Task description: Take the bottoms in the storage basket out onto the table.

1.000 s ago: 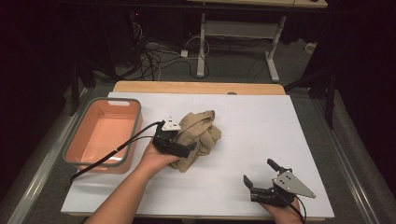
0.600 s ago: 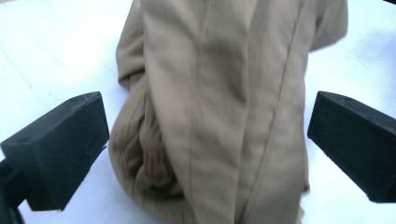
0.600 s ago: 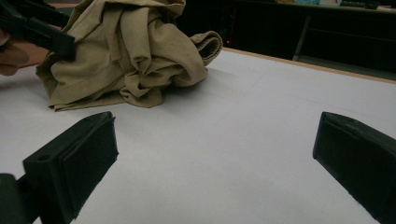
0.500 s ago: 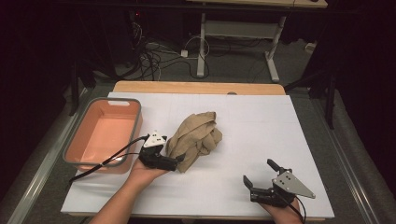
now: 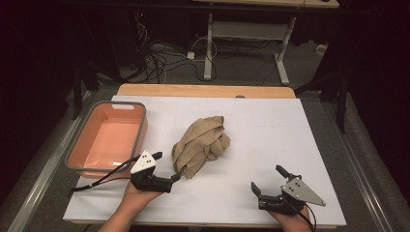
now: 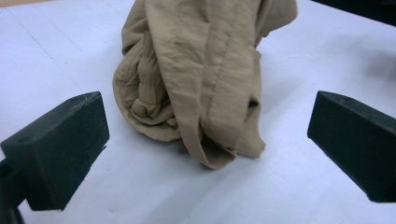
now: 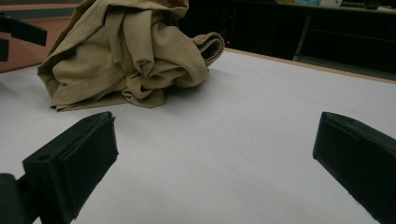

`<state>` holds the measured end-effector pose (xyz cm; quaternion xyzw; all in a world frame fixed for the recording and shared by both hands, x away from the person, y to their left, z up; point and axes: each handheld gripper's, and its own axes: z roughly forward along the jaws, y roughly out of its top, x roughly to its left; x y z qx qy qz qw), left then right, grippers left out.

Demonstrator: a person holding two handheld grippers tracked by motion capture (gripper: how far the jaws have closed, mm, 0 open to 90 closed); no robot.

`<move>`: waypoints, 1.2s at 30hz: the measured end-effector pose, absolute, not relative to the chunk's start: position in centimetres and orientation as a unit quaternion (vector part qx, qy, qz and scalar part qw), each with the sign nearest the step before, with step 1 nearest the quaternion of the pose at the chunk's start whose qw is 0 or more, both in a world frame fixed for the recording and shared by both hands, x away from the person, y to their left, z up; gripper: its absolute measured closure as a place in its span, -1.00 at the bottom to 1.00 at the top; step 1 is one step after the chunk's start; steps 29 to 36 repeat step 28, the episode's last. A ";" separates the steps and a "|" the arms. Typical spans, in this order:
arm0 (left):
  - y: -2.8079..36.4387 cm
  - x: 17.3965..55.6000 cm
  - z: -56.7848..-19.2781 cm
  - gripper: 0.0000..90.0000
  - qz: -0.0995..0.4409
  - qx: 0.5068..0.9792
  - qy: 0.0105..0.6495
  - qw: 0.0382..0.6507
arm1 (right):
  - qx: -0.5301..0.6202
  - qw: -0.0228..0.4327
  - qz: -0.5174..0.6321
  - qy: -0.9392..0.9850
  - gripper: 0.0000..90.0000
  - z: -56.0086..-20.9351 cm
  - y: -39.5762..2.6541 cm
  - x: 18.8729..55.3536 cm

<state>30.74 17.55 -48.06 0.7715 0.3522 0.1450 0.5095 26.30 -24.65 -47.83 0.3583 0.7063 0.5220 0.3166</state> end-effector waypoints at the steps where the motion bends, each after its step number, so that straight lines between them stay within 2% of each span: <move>1: 17.6 30.5 -48.1 -1.00 0.147 0.772 0.351 0.509 | 0.358 0.317 0.523 0.706 -0.98 -47.8 -24.6 26.3; 9: 17.8 29.0 -48.2 -1.00 0.155 0.767 0.338 0.523 | 0.357 0.322 0.527 0.701 -0.99 -47.7 -24.6 25.9; 13: 17.2 29.0 -48.8 -1.00 0.130 0.764 0.331 0.538 | 0.365 0.324 0.529 0.694 -0.99 -47.7 -24.9 25.3; 36: 17.1 29.3 -49.0 -1.00 0.139 0.764 0.325 0.539 | 0.374 0.341 0.520 0.687 -0.99 -47.8 -24.9 25.0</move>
